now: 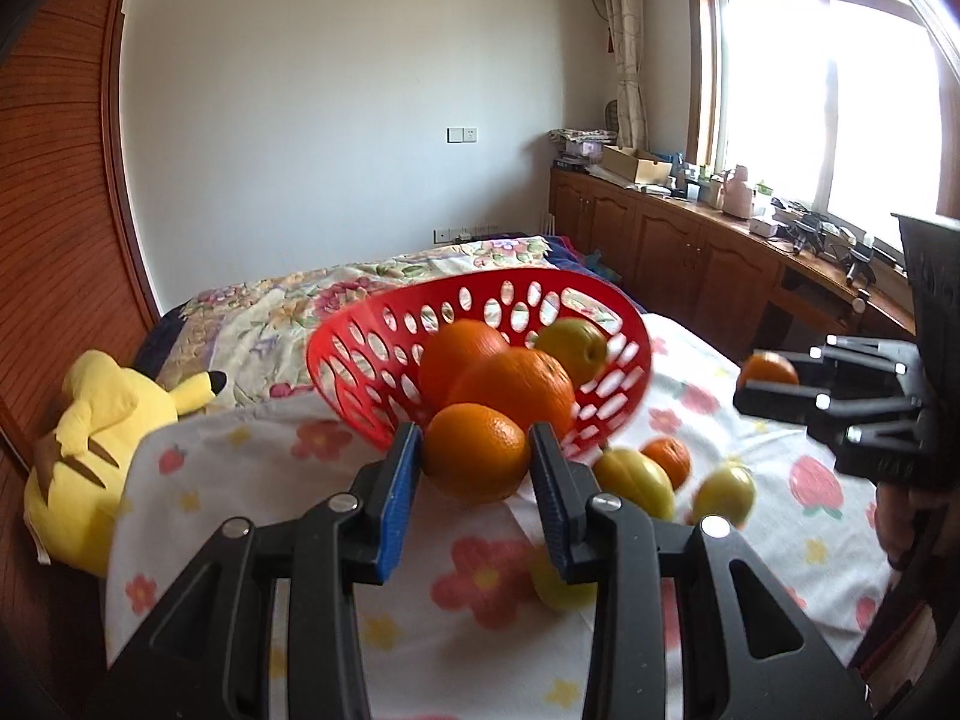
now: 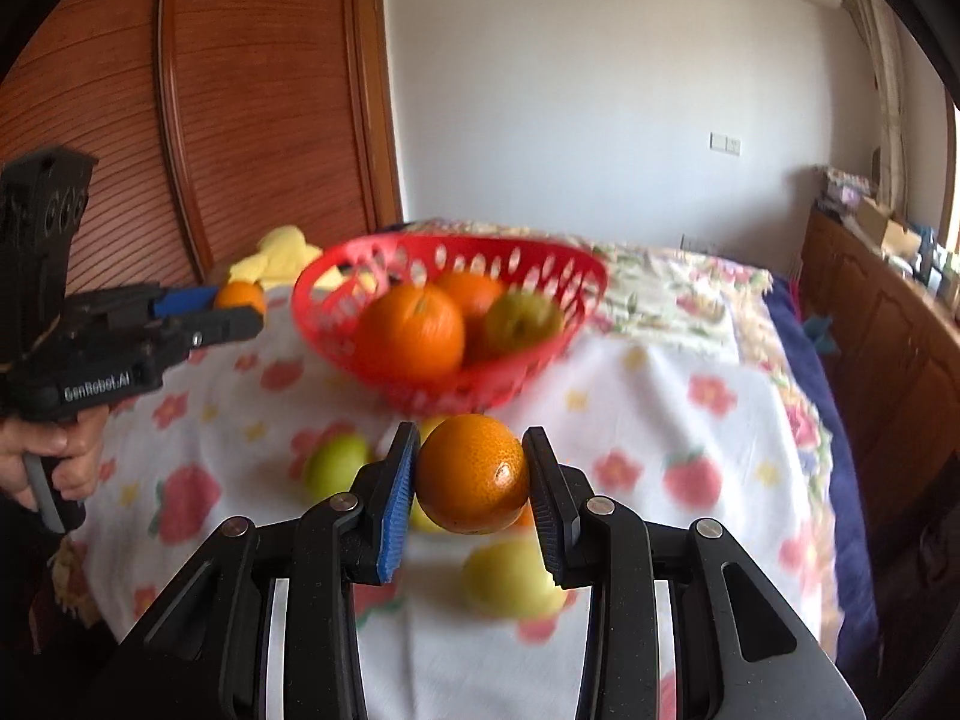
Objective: Organize fruits
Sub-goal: 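Carry the orange and tangerine over the red basket with both tools, then lower both fruits into the red basket and open both tools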
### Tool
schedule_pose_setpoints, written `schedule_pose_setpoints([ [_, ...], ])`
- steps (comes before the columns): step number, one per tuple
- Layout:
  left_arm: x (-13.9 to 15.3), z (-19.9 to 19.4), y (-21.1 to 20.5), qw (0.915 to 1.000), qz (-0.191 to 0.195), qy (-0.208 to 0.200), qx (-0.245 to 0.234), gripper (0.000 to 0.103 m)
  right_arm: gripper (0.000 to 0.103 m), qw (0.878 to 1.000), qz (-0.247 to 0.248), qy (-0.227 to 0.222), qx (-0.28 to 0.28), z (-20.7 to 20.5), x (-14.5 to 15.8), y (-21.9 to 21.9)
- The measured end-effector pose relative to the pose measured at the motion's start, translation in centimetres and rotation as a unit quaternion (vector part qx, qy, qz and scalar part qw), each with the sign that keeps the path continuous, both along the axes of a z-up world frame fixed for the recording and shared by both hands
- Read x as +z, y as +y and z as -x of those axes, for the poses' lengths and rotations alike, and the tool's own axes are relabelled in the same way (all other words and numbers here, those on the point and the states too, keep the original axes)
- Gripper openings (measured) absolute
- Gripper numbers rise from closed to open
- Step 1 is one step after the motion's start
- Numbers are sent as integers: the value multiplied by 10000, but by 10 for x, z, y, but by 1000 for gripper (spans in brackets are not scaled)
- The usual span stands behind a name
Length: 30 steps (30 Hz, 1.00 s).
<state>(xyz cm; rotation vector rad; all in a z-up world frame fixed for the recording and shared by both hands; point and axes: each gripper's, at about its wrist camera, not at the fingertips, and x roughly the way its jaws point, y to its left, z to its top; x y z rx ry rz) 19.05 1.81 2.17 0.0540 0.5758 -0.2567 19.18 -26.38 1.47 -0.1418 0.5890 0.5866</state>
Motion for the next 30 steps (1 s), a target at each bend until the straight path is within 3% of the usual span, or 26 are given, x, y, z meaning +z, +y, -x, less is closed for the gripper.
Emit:
schedule_pose_setpoints([
  [14, -6, -63, 13, 9998, -45, 94, 155, 35, 35, 9995, 97, -67, 301, -88, 15, 32],
  [30, -24, -95, 16, 9996, -60, 258, 137, 35, 35, 9985, 278, 136, 445, -141, 4, 62],
])
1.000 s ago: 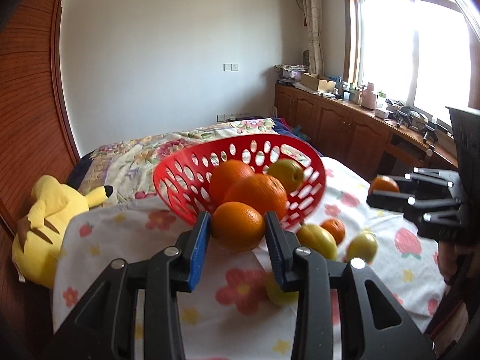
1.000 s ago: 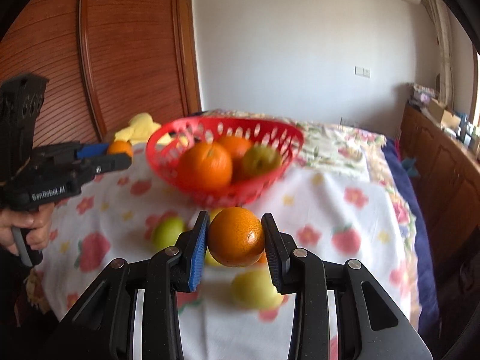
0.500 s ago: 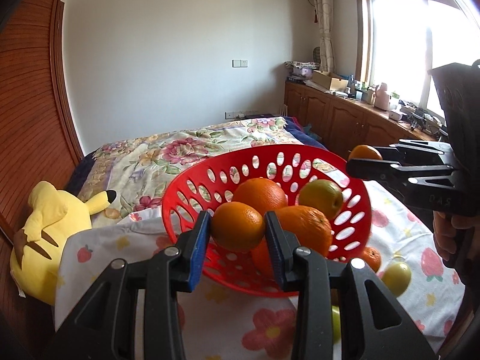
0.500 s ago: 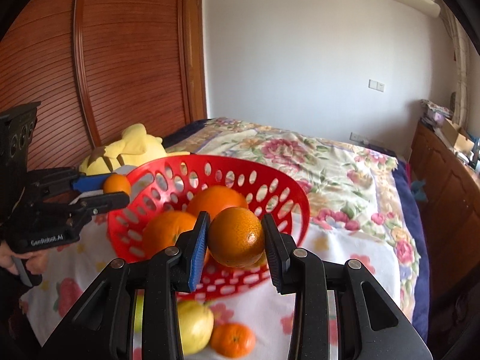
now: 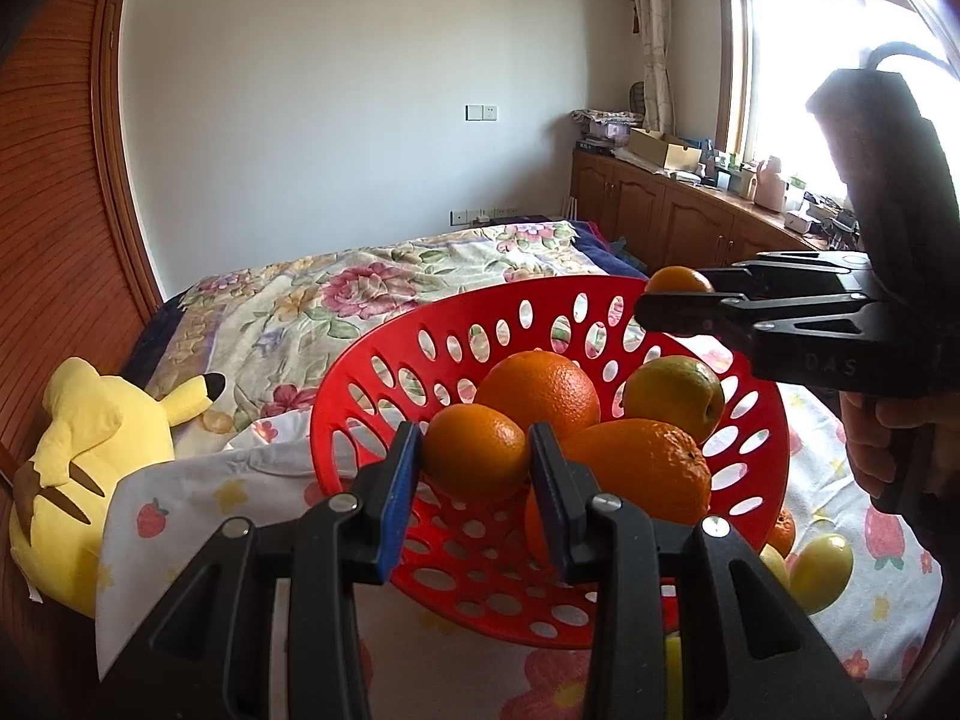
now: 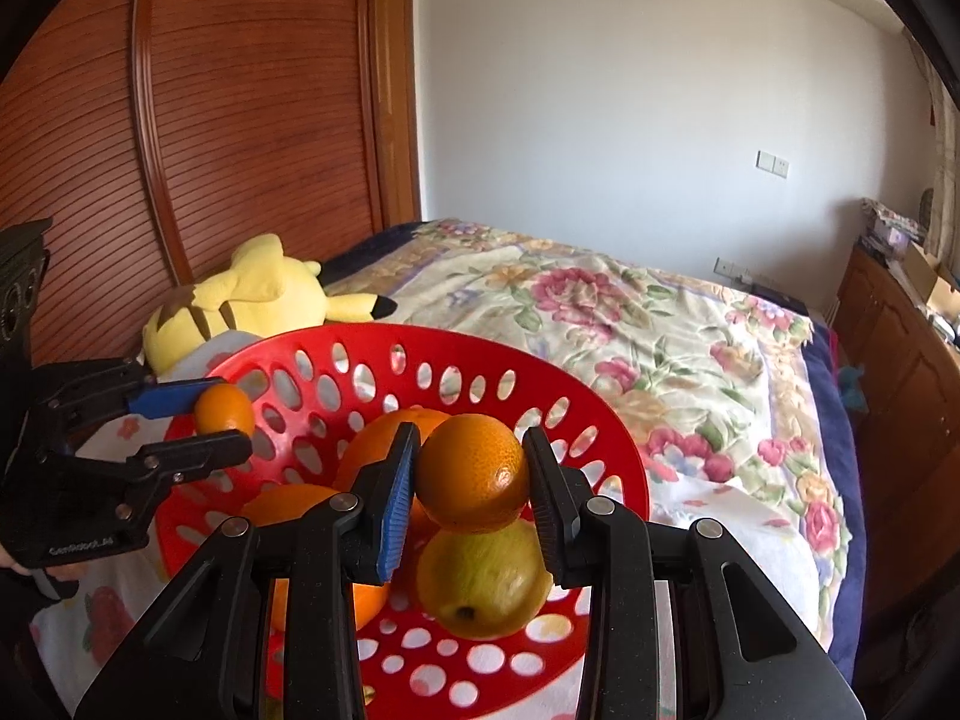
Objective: Organize fruits
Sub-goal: 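Lower both fruits into the red basket and open both tools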
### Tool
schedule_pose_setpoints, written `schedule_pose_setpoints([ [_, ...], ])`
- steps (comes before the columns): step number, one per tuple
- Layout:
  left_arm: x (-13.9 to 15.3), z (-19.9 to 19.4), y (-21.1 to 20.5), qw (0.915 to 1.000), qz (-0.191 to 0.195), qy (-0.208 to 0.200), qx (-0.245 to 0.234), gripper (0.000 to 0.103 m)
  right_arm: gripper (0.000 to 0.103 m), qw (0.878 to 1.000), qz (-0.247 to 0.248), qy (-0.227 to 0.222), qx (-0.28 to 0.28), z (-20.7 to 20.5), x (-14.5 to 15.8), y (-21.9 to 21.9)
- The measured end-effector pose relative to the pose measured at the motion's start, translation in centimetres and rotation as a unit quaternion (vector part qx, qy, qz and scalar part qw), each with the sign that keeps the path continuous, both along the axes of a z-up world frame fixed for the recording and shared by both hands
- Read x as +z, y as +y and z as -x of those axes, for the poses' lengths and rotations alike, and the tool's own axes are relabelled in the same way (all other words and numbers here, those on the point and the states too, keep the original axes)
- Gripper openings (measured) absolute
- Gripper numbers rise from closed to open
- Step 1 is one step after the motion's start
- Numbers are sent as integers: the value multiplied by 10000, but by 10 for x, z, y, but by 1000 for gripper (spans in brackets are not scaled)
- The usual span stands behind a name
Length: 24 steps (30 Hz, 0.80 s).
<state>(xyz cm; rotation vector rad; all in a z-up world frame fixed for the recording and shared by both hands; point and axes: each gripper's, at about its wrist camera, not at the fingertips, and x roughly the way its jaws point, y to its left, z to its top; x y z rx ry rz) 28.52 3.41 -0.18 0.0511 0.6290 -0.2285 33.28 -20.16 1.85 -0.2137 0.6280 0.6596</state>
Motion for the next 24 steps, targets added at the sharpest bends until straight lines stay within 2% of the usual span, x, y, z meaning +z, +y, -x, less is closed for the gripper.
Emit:
schedule_pose_setpoints([
  [12, -7, -5, -1, 10000, -25, 87, 28, 36, 35, 9998, 133, 148, 27, -10, -15, 10],
  [24, -6, -4, -4, 9999, -59, 68, 49, 37, 37, 10000, 61, 58, -21, 2, -13, 1],
])
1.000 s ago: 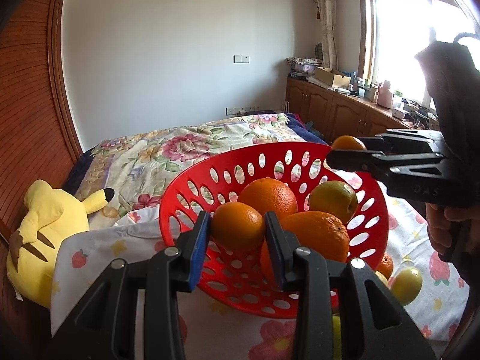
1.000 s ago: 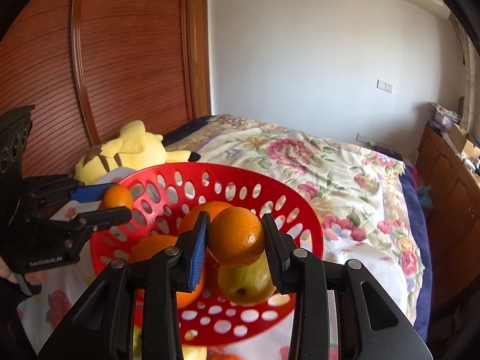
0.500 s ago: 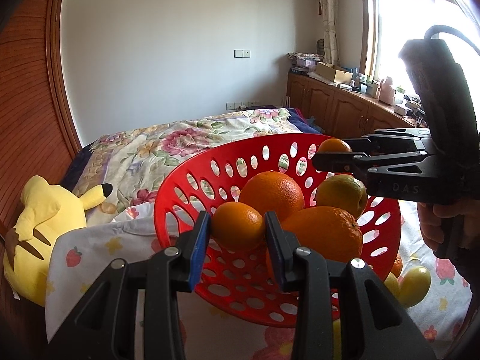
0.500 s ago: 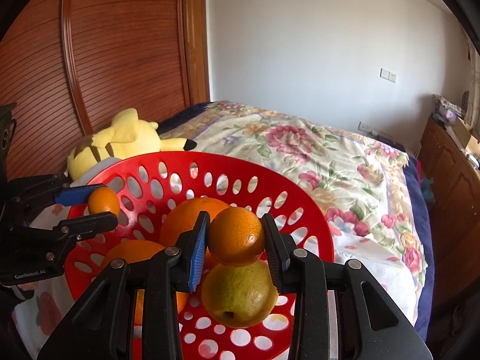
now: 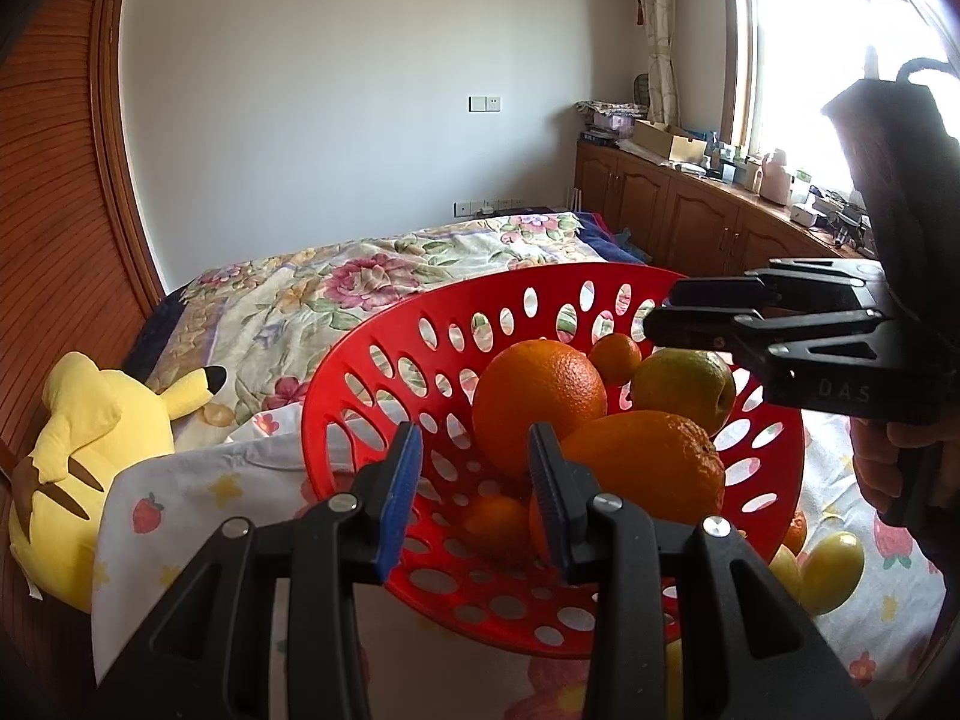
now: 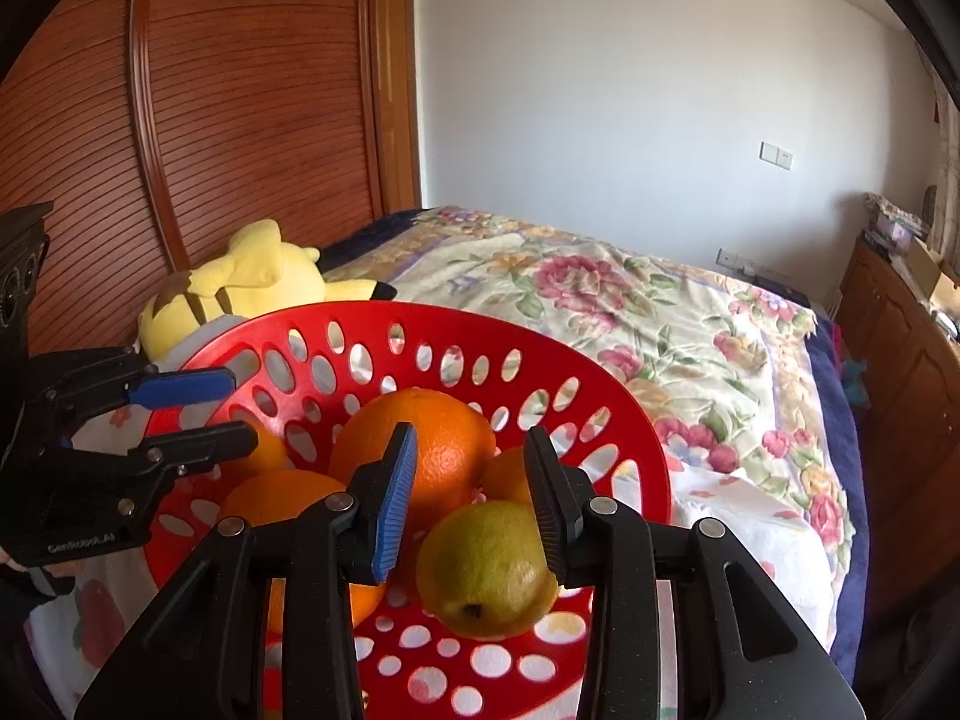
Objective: Organize fruits
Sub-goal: 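Lower both fruits into the red basket and open both tools, then withdraw both open tools from the basket toward the remaining fruit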
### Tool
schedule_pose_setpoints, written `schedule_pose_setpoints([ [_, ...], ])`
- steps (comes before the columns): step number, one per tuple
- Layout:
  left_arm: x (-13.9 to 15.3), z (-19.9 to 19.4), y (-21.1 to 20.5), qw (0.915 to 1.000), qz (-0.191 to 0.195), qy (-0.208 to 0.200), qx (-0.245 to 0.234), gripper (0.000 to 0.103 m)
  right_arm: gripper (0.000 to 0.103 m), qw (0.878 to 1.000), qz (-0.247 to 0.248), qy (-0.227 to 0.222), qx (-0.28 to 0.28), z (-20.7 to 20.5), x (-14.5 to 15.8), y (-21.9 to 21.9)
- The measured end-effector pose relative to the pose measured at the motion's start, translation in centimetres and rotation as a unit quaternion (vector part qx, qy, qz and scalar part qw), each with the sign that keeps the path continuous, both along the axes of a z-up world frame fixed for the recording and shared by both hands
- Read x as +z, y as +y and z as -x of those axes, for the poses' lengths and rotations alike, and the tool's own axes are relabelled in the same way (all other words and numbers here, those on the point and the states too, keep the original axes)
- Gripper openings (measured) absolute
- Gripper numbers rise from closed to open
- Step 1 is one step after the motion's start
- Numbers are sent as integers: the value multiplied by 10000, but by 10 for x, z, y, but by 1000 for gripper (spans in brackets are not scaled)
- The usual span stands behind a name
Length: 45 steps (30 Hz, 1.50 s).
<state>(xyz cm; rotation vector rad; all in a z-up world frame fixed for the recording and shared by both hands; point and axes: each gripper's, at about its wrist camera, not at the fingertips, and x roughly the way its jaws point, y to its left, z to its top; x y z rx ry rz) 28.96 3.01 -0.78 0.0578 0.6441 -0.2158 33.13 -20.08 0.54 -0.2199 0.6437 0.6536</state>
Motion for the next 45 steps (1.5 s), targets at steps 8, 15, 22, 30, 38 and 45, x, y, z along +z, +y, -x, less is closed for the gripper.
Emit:
schedule_pose_setpoints([
  [8, 9, 18, 3, 9999, 95, -101, 65, 41, 37, 9998, -143, -70, -99, 21, 7, -13],
  [15, 17, 51, 0, 9998, 59, -195, 56, 42, 38, 9993, -299, -144, -192, 53, 20, -26],
  [22, 17, 89, -4, 9997, 28, -245, 58, 43, 38, 9988, -361, -120, -306, 85, 19, -41],
  [30, 0, 124, -11, 9998, 77, -179, 35, 45, 39, 9983, -395, -127, -405, 119, 17, -55],
  [38, -24, 146, -18, 9999, 139, -46, 27, 46, 40, 9981, -380, -25, -495, 147, 2, -63],
  [45, -36, 152, -16, 9997, 221, -71, 82, 48, 43, 9973, -424, 152, -586, 156, -15, -71],
])
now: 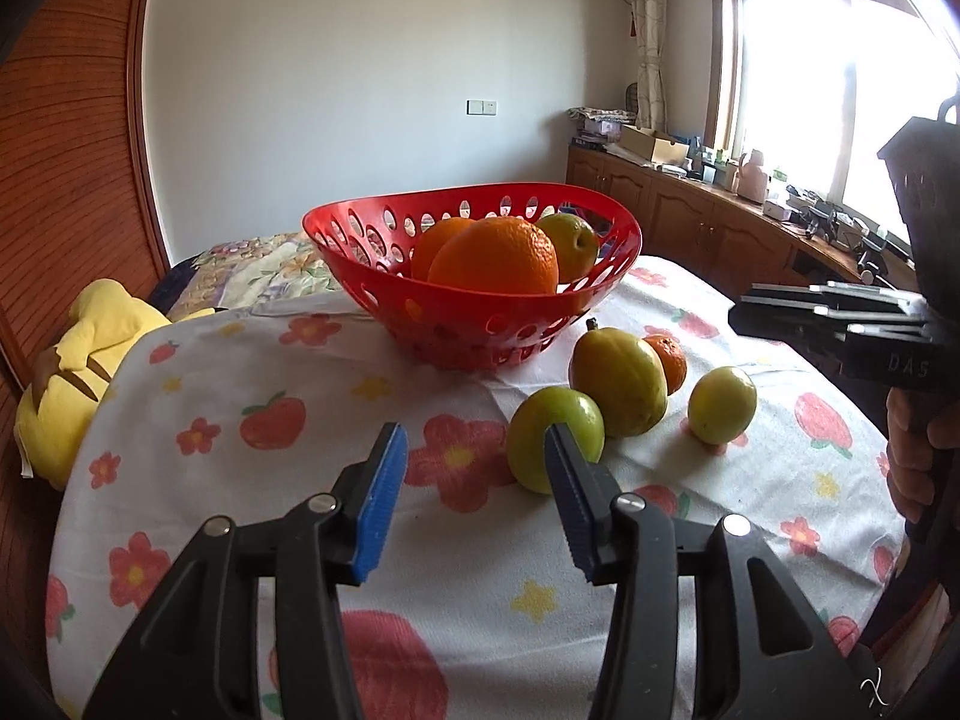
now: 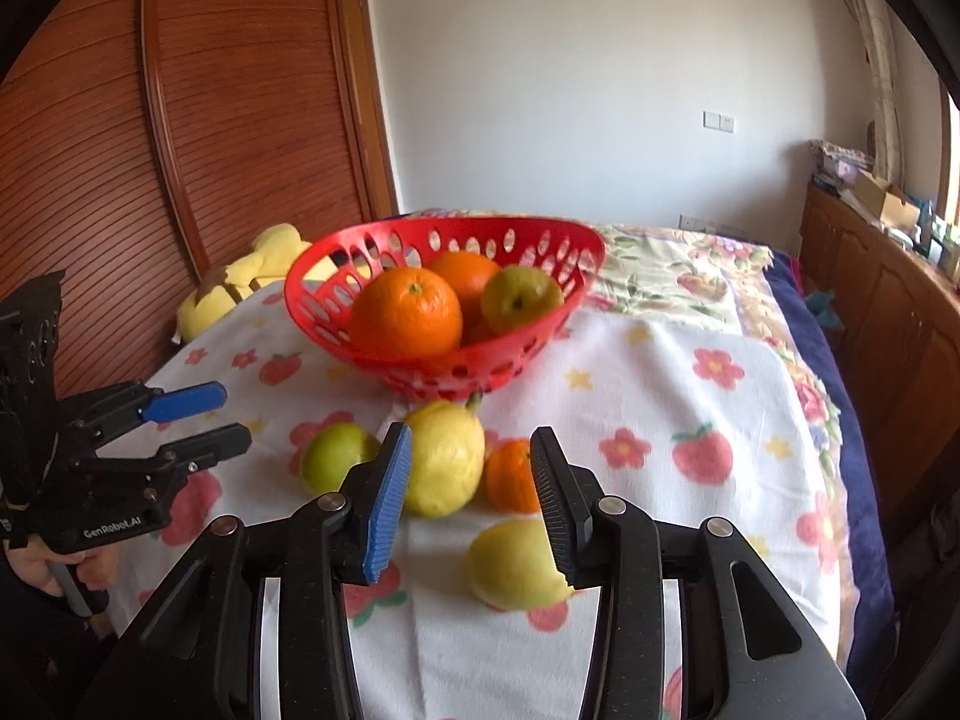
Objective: Organize fruits
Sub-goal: 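Withdraw both open tools from the basket toward the remaining fruit, then close right tool on the large yellow fruit while left tool approaches a green apple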
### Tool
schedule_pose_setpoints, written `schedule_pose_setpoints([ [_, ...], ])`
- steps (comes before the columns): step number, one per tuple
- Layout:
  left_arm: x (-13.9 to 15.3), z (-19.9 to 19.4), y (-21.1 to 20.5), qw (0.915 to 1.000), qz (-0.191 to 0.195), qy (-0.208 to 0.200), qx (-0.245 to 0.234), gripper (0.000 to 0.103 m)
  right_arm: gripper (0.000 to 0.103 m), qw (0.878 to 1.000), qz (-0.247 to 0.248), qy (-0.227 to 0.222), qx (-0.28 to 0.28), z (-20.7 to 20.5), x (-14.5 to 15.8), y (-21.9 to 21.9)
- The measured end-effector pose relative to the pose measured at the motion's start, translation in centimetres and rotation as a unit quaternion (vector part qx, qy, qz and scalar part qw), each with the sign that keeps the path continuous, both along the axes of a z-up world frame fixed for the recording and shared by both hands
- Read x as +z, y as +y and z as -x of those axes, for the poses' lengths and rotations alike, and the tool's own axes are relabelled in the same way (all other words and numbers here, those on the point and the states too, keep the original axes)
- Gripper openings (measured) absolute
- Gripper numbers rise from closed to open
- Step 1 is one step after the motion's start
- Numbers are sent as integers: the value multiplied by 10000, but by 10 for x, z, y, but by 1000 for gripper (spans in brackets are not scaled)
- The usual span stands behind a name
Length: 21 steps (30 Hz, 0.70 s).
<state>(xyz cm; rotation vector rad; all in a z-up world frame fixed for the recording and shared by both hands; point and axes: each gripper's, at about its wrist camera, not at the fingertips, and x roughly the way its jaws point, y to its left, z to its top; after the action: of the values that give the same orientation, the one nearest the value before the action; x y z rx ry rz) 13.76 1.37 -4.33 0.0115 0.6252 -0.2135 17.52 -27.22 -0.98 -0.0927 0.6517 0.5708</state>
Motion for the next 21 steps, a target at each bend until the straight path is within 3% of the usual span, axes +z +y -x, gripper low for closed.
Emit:
schedule_pose_setpoints([
  [11, -9, 3, -1, 9999, -43, -113, 28, 50, 47, 9991, 99, 384, -140, -1, -35, -6],
  [21, -11, 6, -4, 9998, -125, -142, 33, 50, 55, 9988, 185, 352, -276, -2, -39, -8],
])
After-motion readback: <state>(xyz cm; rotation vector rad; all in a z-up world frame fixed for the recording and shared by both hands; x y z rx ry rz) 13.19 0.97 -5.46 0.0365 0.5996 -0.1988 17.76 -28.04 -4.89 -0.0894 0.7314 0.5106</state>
